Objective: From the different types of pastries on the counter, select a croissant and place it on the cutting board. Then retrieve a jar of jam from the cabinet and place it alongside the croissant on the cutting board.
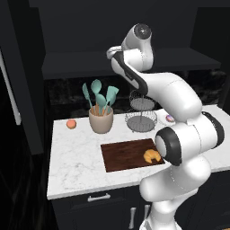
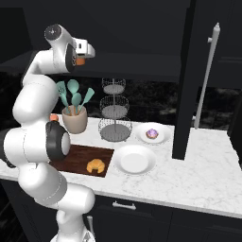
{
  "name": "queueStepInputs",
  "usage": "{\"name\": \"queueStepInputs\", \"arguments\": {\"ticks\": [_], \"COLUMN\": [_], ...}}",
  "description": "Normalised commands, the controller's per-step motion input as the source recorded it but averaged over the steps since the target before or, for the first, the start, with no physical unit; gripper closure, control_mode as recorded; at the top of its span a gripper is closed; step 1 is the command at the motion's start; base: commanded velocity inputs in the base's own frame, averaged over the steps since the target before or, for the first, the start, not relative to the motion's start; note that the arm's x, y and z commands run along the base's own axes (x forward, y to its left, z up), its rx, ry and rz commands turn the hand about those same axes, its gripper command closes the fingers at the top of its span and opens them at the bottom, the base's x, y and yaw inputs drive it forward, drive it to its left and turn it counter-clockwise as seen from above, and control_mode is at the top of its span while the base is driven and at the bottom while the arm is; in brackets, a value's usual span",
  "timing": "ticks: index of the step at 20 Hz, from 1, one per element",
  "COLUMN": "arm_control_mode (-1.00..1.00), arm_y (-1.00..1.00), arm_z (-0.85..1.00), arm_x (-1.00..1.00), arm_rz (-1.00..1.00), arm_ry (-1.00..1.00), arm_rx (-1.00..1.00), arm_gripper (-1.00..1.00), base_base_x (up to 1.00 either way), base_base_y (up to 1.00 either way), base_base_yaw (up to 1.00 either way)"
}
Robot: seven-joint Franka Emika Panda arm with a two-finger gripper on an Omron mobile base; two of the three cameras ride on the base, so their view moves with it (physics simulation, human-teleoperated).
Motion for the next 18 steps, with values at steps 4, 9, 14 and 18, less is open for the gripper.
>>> {"name": "queueStepInputs", "arguments": {"ticks": [4,9,14,18], "arm_control_mode": [-1.00,-1.00,-1.00,-1.00], "arm_y": [0.00,0.00,0.00,0.00], "arm_z": [-0.01,-0.10,-0.10,-0.08], "arm_x": [0.18,0.01,0.00,0.00], "arm_rz": [0.00,0.00,0.00,0.01], "arm_ry": [0.00,0.00,0.00,0.00], "arm_rx": [0.00,0.00,0.00,0.00], "arm_gripper": [-1.00,-1.00,-1.00,1.00], "base_base_x": [0.00,0.00,0.00,0.00], "base_base_y": [0.00,0.00,0.00,0.00], "base_base_yaw": [0.00,0.00,0.00,0.00]}}
